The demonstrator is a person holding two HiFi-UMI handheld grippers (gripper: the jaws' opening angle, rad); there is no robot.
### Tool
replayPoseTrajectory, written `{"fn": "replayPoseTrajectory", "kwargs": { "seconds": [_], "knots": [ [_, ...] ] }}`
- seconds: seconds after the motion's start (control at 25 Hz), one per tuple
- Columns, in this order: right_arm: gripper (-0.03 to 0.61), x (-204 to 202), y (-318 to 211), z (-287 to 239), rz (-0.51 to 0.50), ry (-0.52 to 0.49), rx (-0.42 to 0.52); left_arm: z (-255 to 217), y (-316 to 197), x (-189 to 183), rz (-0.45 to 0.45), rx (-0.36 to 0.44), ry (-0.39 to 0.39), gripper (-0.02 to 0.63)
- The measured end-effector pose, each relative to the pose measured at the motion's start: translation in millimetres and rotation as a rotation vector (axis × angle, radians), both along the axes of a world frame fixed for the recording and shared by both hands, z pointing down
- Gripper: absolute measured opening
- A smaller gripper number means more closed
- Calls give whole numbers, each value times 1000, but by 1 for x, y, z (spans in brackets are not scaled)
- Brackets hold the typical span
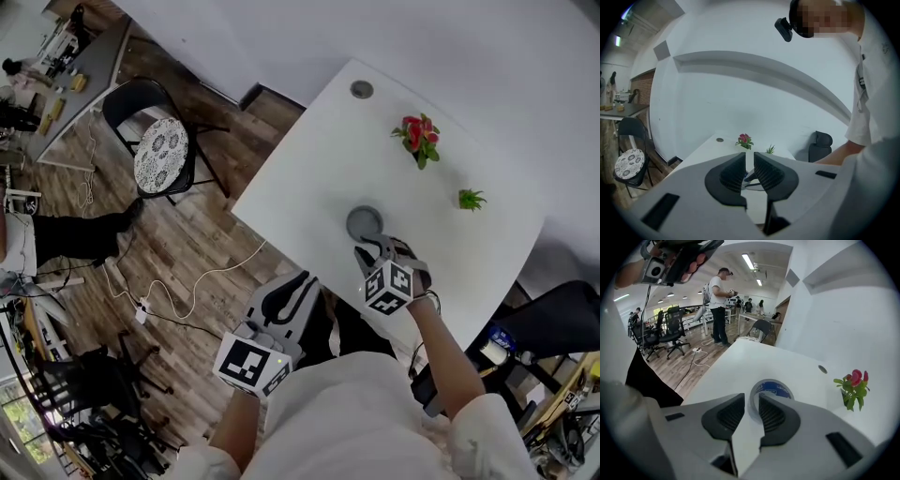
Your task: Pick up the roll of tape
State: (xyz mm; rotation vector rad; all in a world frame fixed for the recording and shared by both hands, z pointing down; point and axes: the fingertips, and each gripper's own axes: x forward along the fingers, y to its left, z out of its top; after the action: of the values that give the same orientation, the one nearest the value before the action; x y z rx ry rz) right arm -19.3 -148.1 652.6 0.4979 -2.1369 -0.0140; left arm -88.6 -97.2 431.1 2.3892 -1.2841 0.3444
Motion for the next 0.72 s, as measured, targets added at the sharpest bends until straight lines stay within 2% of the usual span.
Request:
{"fn": "replayPoseTrajectory", "kwargs": {
  "seconds": [0.32, 0.72],
  "knots": [
    [95, 0, -3, 23, -91, 111, -9, -2, 2, 2, -30, 4, -10, 63],
    [82, -7, -5, 36, -145, 185, -7, 0, 7, -14, -67, -10, -17, 63]
  ]
}}
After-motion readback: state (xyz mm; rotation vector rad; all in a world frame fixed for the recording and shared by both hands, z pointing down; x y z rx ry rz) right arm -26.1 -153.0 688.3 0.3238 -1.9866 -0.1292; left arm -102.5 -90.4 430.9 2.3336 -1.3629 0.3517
